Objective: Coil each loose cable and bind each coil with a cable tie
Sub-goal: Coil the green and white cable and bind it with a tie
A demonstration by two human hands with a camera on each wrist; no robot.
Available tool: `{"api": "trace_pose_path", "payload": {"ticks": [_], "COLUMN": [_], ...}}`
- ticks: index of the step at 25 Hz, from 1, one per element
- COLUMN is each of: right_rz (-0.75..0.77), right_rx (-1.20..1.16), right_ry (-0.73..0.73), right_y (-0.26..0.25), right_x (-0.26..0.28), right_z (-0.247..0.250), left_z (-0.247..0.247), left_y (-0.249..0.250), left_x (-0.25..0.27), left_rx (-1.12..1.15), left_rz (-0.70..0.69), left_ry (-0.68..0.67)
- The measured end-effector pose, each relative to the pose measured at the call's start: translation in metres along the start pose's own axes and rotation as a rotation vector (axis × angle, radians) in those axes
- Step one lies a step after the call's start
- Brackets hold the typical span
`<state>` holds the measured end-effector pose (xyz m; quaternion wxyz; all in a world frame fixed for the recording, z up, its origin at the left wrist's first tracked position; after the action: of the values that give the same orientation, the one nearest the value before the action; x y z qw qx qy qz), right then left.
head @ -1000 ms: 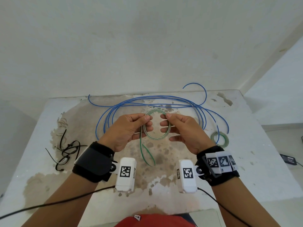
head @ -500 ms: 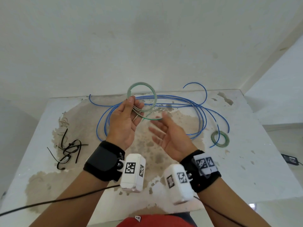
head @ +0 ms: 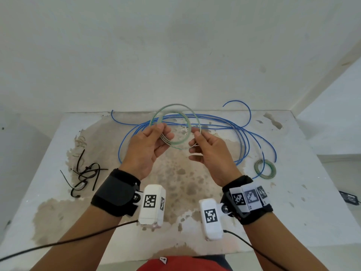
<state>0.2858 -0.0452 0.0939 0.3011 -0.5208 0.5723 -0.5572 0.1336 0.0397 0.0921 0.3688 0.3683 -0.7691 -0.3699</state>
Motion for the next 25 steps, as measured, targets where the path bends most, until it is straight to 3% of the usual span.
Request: {"api": "trace_pose_path", "payload": {"ticks": [3, 9, 13, 19, 25], "right_rz": [0.007, -0.029, -0.048, -0.097, 0.032], "right_rx": [0.093, 0.138, 0.196, 0.395, 0.434], "right_ry": [-0.023, -0.2, -0.237, -0.278, -0.133], "right_y": [-0.008, -0.009, -0.01, -0.004, -0.002], "right_x": [-0.001, 0.003, 0.004, 0.001, 0.0], "right_z": [0.009, 0.008, 0.006, 0.003, 0.003], "left_z": [-0.002, -0.006, -0.01, -0.013, -0.021], "left_y": [-0.003, 0.0, -0.003, -0.007, -0.013], "left_x": [0.005, 0.005, 0.007, 0.004, 0.003], "left_rx": [-0.201, -0.373, -0.481, -0.604, -0.679], "left_rz": [0.061, 0.16, 0.246, 0.265, 0.246], "left_ry": [-0.12, -0.242, -0.329, -0.358, -0.381]}}
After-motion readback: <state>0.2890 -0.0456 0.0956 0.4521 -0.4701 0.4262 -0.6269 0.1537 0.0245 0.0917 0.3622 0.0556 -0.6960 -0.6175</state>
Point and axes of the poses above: each hand's wrist, its own x-axis away from the middle knuckle, its own z-axis out of the back of the hand, y = z × x, the point moved 7 cm from there along -x, towards the middle knuckle, and after that the axes turned 7 degrees about -y, right-handed, at the moved point
